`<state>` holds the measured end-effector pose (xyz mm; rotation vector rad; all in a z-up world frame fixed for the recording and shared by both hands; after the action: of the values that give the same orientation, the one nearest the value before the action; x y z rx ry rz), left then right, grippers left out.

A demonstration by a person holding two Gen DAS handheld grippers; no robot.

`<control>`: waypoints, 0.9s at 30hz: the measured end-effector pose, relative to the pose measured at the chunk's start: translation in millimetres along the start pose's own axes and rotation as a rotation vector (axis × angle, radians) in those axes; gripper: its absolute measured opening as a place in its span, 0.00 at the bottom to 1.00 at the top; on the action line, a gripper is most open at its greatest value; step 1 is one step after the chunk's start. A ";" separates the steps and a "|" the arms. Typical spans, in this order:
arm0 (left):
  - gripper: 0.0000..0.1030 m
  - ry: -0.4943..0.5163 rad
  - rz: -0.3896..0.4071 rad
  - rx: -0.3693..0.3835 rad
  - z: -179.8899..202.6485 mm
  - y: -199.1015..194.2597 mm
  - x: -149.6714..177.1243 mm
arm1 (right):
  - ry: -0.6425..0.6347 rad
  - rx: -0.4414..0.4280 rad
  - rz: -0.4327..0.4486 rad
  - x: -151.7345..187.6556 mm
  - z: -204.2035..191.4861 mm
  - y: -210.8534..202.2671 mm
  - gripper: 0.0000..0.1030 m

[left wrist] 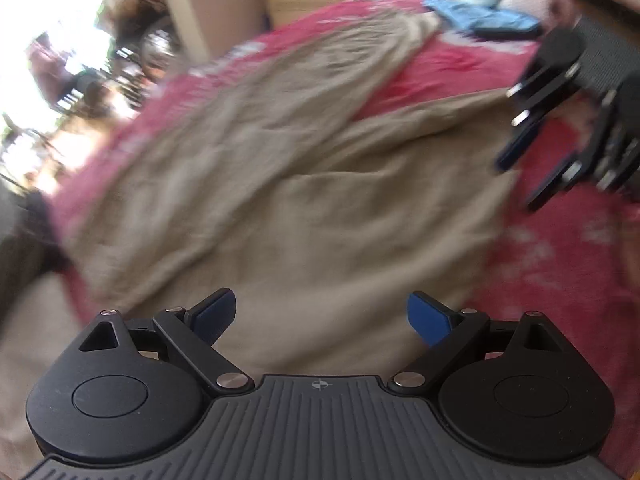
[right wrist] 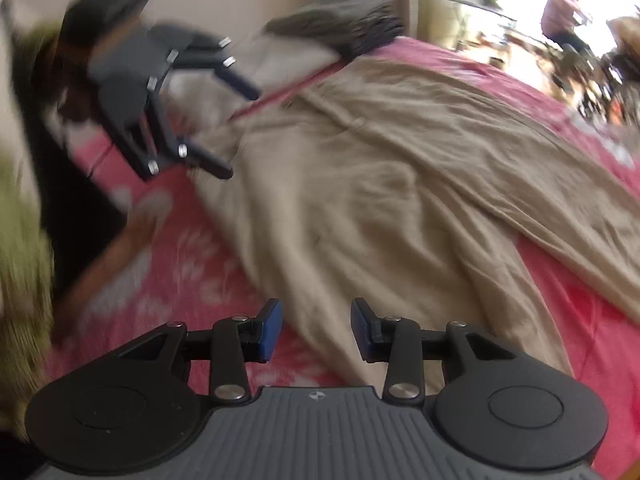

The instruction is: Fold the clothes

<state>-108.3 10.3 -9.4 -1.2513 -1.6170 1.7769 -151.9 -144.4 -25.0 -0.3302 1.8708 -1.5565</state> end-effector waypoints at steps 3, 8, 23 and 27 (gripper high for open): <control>0.74 0.083 -0.030 0.020 18.3 11.0 4.9 | -0.059 -0.001 -0.019 0.4 -18.2 9.5 0.39; 0.51 0.188 -0.074 0.028 43.4 23.5 19.3 | -0.171 0.079 -0.031 2.6 -37.5 26.5 0.37; 0.34 0.402 -0.099 -0.170 64.3 56.1 43.0 | -0.316 0.248 -0.019 2.2 -49.2 72.3 0.28; 0.09 0.324 -0.100 -0.121 50.5 51.3 34.9 | -0.272 0.269 0.017 -5.7 -40.8 68.5 0.03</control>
<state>-154.7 -1.4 -73.5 -1.4025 -1.5849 1.3525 -158.5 -92.1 -85.1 -0.3808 1.4354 -1.6371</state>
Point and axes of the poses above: each gripper's, at about its wrist camera, not at the fingertips, and y roughly the way its jaws point, z to its right, x to its underside, the point moved 3 cm from there along y, roughly the way its jaws point, and after that the axes turned 15 degrees about -z, right-handed, at the moved point
